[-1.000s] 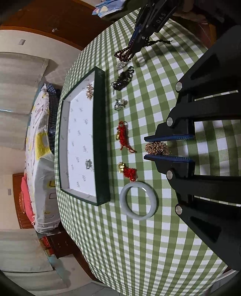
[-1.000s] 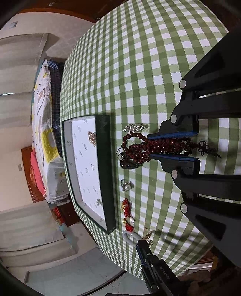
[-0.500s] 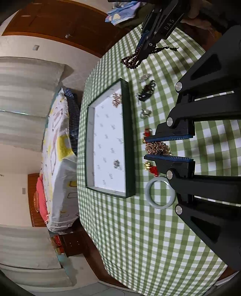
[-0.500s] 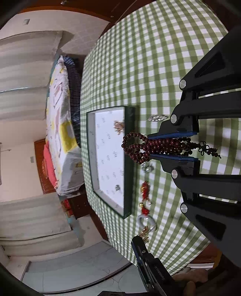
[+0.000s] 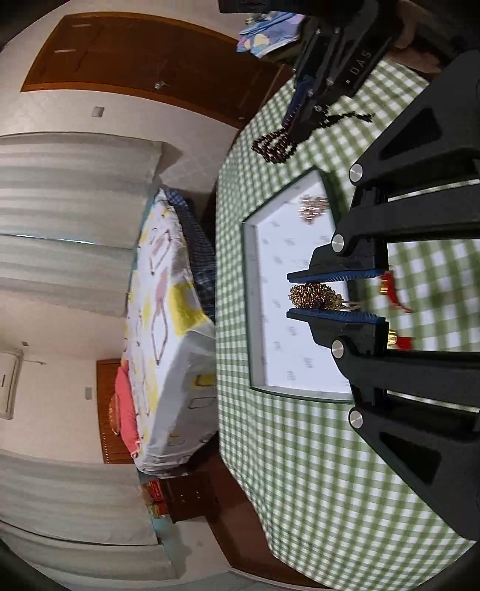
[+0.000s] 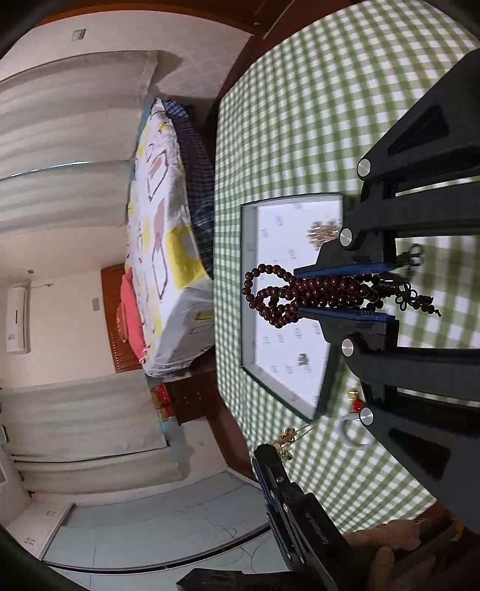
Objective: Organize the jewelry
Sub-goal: 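Lower the gold brooch into the tray with the left tool while the right tool drops the mala there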
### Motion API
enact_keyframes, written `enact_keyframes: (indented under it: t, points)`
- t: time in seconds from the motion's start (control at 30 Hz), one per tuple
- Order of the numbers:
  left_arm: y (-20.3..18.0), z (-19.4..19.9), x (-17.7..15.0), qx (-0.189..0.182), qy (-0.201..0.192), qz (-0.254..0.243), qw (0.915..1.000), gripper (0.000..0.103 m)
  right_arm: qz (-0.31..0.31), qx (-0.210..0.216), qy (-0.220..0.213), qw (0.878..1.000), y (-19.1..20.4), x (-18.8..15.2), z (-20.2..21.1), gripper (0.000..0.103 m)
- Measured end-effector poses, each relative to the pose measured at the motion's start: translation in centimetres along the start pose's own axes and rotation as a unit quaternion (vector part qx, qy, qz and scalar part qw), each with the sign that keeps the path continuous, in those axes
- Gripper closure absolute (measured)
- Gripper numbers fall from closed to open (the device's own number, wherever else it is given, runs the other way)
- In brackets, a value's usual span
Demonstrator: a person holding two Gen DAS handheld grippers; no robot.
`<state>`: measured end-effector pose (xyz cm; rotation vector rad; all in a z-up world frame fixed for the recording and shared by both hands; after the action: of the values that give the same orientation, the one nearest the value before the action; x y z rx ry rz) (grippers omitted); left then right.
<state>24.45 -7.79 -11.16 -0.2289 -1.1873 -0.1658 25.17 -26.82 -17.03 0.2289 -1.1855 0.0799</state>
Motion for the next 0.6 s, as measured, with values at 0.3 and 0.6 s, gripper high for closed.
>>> enact_keyframes:
  t: [0.3, 0.6]
  points:
    - [-1.1, -5.5, 1.8, -0.014, -0.013, -0.006, 0.9998, 0.089, -0.013, 0.001, -0.007, 1.0, -0.5, 2.0, -4.9, 0.087]
    - [-0.5, -12.2, -3.4, -0.006, 0.055, -0.003, 0.9984, 0.089, -0.019, -0.001, 0.046, 0.999, -0.9, -1.7, -9.8, 0.087]
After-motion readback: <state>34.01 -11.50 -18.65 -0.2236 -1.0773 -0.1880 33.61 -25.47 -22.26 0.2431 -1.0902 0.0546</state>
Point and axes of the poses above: each gripper's, at about its wrist camera, not at the fingertips, and z roughly against the way its jaws point, y to its left, x to its top, the point moved 8 cm from there along -z, roughly the way its jaws point, and after that the axes turned 11 degrees about -y, right-handed, at the moved point
